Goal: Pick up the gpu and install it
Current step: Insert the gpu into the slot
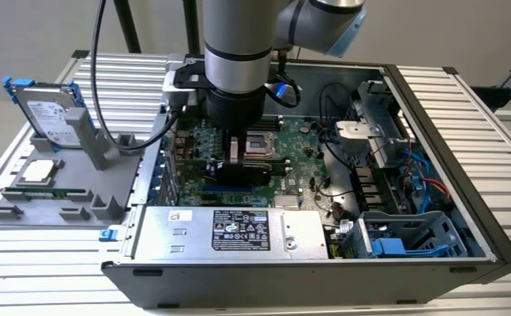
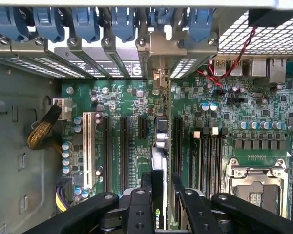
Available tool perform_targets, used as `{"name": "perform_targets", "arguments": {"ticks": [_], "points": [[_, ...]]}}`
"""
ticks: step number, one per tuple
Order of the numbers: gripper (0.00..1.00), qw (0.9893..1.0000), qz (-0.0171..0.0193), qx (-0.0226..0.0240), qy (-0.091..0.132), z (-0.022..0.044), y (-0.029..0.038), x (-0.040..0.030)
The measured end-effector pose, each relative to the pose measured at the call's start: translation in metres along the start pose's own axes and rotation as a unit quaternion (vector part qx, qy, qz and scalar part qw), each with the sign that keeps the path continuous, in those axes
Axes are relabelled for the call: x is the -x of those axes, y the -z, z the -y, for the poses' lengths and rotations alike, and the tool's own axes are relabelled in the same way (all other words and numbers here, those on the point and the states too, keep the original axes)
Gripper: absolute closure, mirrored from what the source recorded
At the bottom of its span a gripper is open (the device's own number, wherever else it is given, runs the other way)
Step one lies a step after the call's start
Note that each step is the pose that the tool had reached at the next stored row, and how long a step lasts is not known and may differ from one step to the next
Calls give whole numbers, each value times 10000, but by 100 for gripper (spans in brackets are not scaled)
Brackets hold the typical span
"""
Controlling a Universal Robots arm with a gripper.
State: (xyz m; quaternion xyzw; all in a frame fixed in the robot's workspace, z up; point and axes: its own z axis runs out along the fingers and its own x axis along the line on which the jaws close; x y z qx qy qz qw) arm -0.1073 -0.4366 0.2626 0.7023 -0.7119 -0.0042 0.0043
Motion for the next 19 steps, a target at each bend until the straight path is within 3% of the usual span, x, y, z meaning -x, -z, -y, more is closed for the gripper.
{"name": "perform_targets", "arguments": {"ticks": [7,19], "points": [[100,10000,0,0,1,-34,-15,1],[100,10000,1,0,0,-38,-14,-25]]}}
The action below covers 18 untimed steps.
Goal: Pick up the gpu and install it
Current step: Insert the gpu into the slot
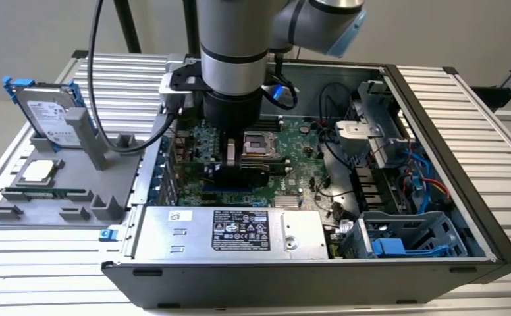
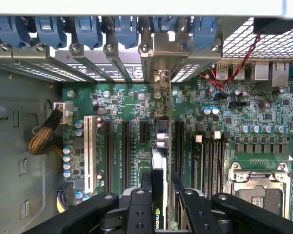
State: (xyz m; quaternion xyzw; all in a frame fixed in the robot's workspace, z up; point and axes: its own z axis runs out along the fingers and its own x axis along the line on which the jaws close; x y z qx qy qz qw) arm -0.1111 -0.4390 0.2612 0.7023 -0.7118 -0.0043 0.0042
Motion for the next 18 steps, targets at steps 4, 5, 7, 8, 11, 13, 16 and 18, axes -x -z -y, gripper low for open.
{"name": "perform_targets", "arguments": {"ticks": [4,5,7,8,11,13,16,18], "points": [[100,10000,0,0,0,0,0,-2],[100,10000,0,0,0,0,0,-3],[100,10000,0,0,0,0,0,-5],[100,10000,0,0,0,0,0,-5],[100,10000,0,0,0,0,0,-8],[100,10000,0,1,-1,0,0,-9],[100,10000,0,0,-1,0,0,-16],[100,10000,0,0,-2,0,0,-16]]}}
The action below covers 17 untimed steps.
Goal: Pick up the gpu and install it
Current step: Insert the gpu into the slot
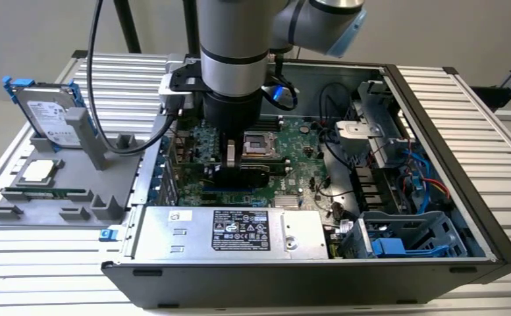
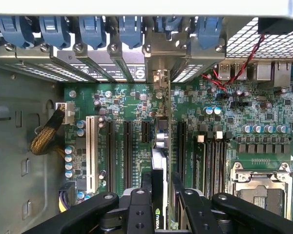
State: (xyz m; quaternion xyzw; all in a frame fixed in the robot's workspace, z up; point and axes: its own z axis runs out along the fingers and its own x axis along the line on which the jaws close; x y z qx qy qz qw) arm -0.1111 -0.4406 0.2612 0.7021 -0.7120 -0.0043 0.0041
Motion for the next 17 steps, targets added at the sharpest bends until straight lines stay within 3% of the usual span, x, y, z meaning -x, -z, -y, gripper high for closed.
{"name": "perform_targets", "arguments": {"ticks": [17], "points": [[100,10000,0,-1,-1,-28,-37,13]]}}
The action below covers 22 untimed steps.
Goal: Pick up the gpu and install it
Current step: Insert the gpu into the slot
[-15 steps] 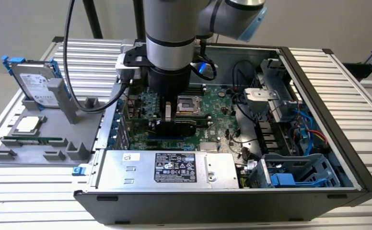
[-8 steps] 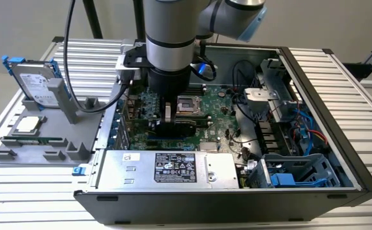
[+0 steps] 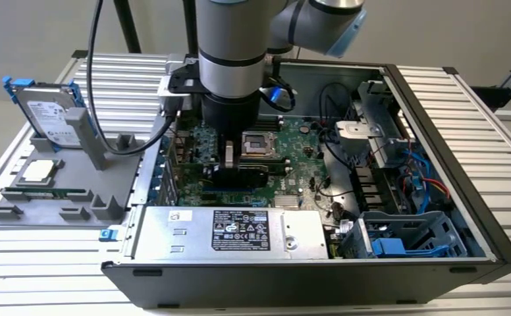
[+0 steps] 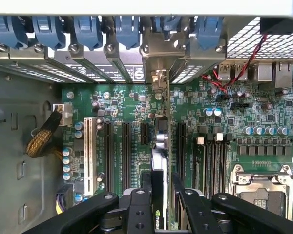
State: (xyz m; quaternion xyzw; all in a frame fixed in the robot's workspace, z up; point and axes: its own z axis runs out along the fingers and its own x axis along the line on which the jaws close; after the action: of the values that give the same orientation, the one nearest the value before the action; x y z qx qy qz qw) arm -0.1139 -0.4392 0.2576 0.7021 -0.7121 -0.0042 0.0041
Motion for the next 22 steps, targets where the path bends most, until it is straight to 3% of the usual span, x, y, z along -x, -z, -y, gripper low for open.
{"name": "perform_targets", "arguments": {"ticks": [10,17,22], "points": [[100,10000,-32,2,-1,-3,-30,0],[100,10000,-32,2,-1,-3,-32,1],[100,10000,-32,48,-1,-3,-49,1]]}}
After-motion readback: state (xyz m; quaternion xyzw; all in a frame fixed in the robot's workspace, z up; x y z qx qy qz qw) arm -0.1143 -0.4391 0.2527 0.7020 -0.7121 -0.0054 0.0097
